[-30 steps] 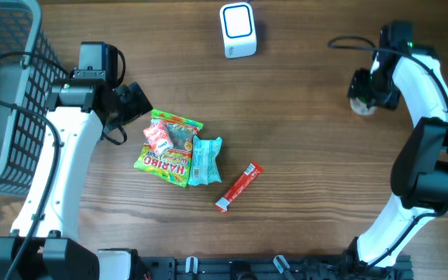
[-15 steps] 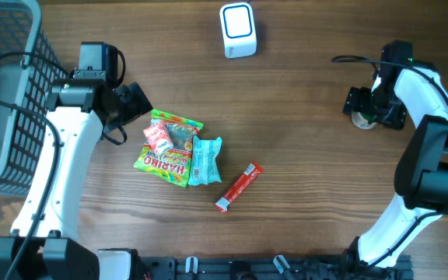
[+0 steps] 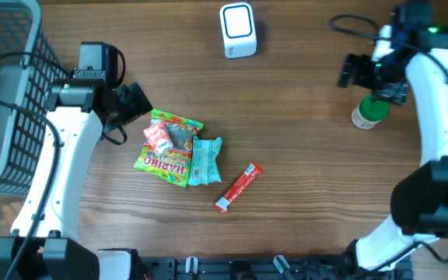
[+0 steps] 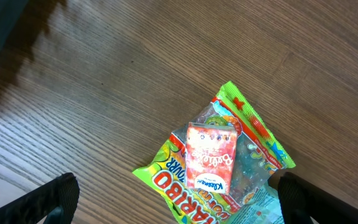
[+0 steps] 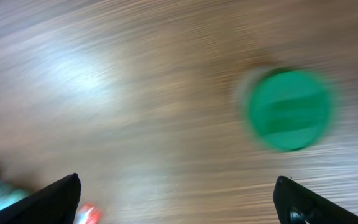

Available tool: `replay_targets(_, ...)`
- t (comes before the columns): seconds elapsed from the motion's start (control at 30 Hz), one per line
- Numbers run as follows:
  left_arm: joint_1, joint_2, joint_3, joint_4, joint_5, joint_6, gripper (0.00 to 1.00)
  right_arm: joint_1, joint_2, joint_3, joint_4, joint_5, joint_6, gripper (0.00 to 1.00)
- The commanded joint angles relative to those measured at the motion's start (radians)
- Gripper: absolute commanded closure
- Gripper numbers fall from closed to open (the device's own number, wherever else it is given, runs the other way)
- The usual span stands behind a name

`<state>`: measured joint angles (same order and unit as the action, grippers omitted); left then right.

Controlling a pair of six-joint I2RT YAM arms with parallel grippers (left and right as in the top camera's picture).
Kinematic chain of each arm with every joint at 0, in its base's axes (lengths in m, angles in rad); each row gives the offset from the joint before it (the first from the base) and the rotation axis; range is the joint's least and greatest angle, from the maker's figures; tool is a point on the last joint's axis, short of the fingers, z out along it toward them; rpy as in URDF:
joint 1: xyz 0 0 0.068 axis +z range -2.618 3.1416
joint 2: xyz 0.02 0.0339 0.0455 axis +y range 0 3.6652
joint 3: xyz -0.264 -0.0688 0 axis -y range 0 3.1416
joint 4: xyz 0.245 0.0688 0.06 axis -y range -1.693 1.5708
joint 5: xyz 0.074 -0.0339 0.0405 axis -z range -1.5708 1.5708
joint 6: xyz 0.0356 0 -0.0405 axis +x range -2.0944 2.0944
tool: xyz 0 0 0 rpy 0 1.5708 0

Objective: Scan the item barcode
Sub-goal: 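Reach the right gripper to the red stick and grasp it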

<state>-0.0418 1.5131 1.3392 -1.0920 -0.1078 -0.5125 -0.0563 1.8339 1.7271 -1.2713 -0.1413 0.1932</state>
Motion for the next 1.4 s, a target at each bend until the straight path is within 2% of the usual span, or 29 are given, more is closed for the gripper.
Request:
replay_targets(0.0, 0.005, 0.006, 0.0, 0.003, -0.006, 0.011, 0.0, 0.116, -0.016, 0.002, -0.002, -0.257, 0.018, 0.0)
replay_targets(0.03, 0.005, 0.006, 0.0, 0.003, -0.006, 0.011, 0.0, 0.15, -0.014, -0.011, 0.006, -0.315, 0.019, 0.03)
replay_targets(0.07, 0.005, 0.006, 0.0, 0.003, -0.006, 0.011, 0.0, 0.171, -0.014, -0.018, 0.012, -0.344, 0.019, 0.14)
replay_targets(0.1, 0.005, 0.006, 0.0, 0.003, -0.006, 0.011, 0.0, 0.194, -0.014, -0.026, 0.021, -0.365, 0.019, 0.26)
replay_targets(0.13, 0.005, 0.006, 0.0, 0.003, -0.006, 0.011, 0.0, 0.233, -0.014, -0.041, 0.035, -0.381, 0.022, 0.44)
replay_targets(0.17, 0.005, 0.006, 0.0, 0.003, -0.006, 0.011, 0.0, 0.266, -0.014, -0.053, 0.045, -0.38, 0.043, 0.51)
replay_targets(0.23, 0.005, 0.006, 0.0, 0.003, -0.006, 0.011, 0.0, 0.357, -0.014, -0.092, 0.072, -0.376, 0.135, 0.94)
replay_targets(0.27, 0.005, 0.006, 0.0, 0.003, -0.006, 0.011, 0.0, 0.399, -0.014, -0.114, 0.089, -0.376, 0.171, 0.96)
replay_targets(0.4, 0.005, 0.006, 0.0, 0.003, -0.006, 0.011, 0.0, 0.534, -0.014, -0.203, 0.179, -0.369, 0.323, 0.96)
replay_targets(0.5, 0.005, 0.006, 0.0, 0.003, -0.006, 0.011, 0.0, 0.629, -0.014, -0.283, 0.231, -0.254, 0.583, 0.96)
replay_targets(0.53, 0.005, 0.006, 0.0, 0.003, -0.006, 0.011, 0.0, 0.695, -0.014, -0.335, 0.243, -0.167, 0.756, 0.93)
replay_targets(0.6, 0.005, 0.006, 0.0, 0.003, -0.006, 0.011, 0.0, 0.755, -0.014, -0.375, 0.245, -0.123, 0.869, 0.83)
replay_targets(0.7, 0.005, 0.006, 0.0, 0.003, -0.006, 0.011, 0.0, 0.844, -0.014, -0.431, 0.282, -0.108, 0.966, 0.64)
replay_targets(0.8, 0.005, 0.006, 0.0, 0.003, -0.006, 0.011, 0.0, 0.923, -0.011, -0.478, 0.332, -0.088, 1.054, 0.63)
replay_targets(0.97, 0.005, 0.006, 0.0, 0.003, -0.006, 0.011, 0.0, 1.027, -0.008, -0.533, 0.344, 0.035, 1.282, 0.61)
replay_targets(1.1, 0.005, 0.006, 0.0, 0.003, -0.006, 0.011, 0.0, 1.048, -0.007, -0.545, 0.36, 0.106, 1.328, 0.57)
replay_targets(1.37, 0.005, 0.006, 0.0, 0.003, -0.006, 0.011, 0.0, 1.048, -0.007, -0.545, 0.397, 0.108, 1.329, 0.59)
